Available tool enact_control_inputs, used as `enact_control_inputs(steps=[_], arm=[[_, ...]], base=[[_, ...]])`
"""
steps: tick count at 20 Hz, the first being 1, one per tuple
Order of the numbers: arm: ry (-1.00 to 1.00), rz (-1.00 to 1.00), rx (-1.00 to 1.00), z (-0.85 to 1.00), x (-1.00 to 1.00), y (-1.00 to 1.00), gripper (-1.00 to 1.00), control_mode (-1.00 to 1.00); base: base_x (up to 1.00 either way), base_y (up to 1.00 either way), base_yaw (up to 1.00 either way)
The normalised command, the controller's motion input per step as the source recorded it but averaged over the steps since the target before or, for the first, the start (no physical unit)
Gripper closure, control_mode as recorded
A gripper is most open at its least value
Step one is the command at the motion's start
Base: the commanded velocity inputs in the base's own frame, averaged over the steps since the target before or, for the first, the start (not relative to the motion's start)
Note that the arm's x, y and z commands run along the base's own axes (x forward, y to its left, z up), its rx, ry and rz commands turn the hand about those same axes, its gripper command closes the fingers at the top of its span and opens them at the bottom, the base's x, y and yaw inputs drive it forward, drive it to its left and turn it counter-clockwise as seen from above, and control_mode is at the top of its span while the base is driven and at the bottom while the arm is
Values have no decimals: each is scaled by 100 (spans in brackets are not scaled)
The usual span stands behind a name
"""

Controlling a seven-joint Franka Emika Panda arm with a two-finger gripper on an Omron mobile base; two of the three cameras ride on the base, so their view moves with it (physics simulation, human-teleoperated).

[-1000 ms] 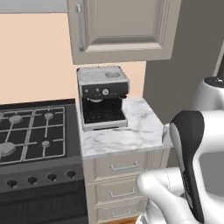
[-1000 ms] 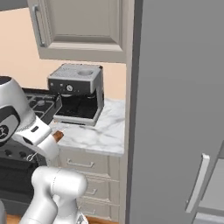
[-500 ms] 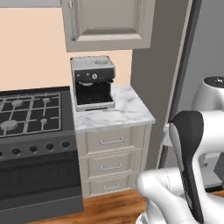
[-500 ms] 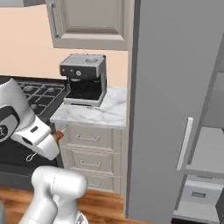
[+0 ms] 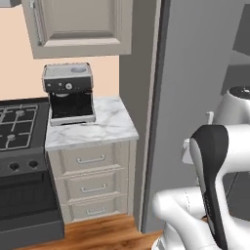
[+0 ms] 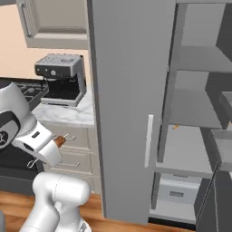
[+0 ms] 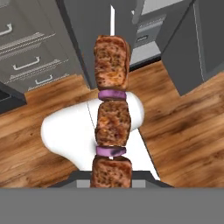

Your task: Store the kebab skewer in the freezer for long-term storage. Close the freezer door after placing the cooked food.

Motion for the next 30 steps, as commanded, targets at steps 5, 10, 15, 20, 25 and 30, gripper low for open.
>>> enact_control_inputs(steps=[5,10,15,20,25,30], arm=[[0,0,0,0,0,0,100,100],[0,0,0,0,0,0,100,100],[0,0,0,0,0,0,100,100],[0,0,0,0,0,0,100,100],[0,0,0,0,0,0,100,100],[0,0,0,0,0,0,100,100]], base=[[1,-64,0],[5,-74,0],[5,-61,-1],[25,-36,-19],[37,-24,-23],[53,-9,-26]])
